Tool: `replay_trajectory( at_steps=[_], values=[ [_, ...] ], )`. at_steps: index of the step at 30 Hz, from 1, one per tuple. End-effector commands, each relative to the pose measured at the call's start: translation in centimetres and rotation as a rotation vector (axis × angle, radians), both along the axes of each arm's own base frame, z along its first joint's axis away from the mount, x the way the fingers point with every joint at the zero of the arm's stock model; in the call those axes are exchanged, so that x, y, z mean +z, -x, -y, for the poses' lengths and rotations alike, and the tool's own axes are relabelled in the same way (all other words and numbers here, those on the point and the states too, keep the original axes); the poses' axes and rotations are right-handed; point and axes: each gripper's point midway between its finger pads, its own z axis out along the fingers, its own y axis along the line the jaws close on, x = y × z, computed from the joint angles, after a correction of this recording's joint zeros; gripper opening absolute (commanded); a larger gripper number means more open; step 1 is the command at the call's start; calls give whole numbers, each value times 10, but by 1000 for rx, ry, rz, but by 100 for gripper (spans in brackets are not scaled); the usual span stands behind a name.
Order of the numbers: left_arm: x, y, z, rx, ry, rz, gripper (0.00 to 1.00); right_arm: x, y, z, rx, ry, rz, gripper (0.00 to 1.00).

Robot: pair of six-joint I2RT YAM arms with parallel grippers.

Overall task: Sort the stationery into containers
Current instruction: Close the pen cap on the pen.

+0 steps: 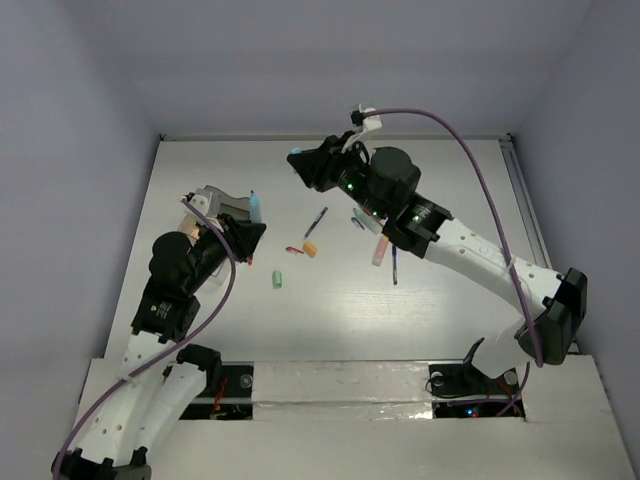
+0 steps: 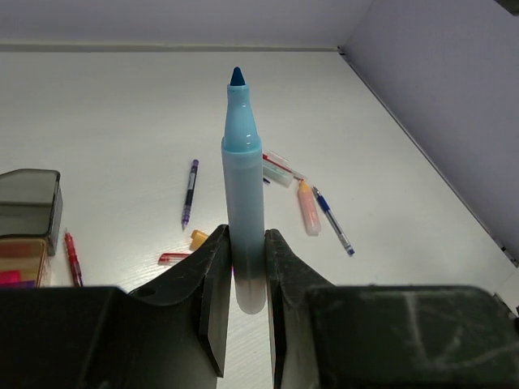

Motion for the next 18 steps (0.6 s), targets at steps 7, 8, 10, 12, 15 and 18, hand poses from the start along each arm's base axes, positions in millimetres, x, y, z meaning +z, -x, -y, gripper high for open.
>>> replay_trajectory(
  at_steps=[7, 8, 10, 12, 15, 18],
  values=[
    [8, -2, 7, -4, -31, 38, 0, 7, 30, -50, 21, -124, -19, 5],
    [8, -3, 6, -2, -33, 38, 0, 11, 29, -53, 4, -131, -6, 5],
    [8, -3, 6, -2, -32, 39, 0, 6, 25, -58, -24, -121, -4, 5],
    [7, -2, 7, -7, -32, 39, 0, 6, 24, -62, -38, -135, 11, 5],
    [6, 2, 13, -37, -26, 30, 0, 4, 18, -66, -58, -139, 25, 5],
    [5, 1, 12, -34, -24, 26, 0, 8, 21, -71, -45, -151, 38, 5]
  ],
)
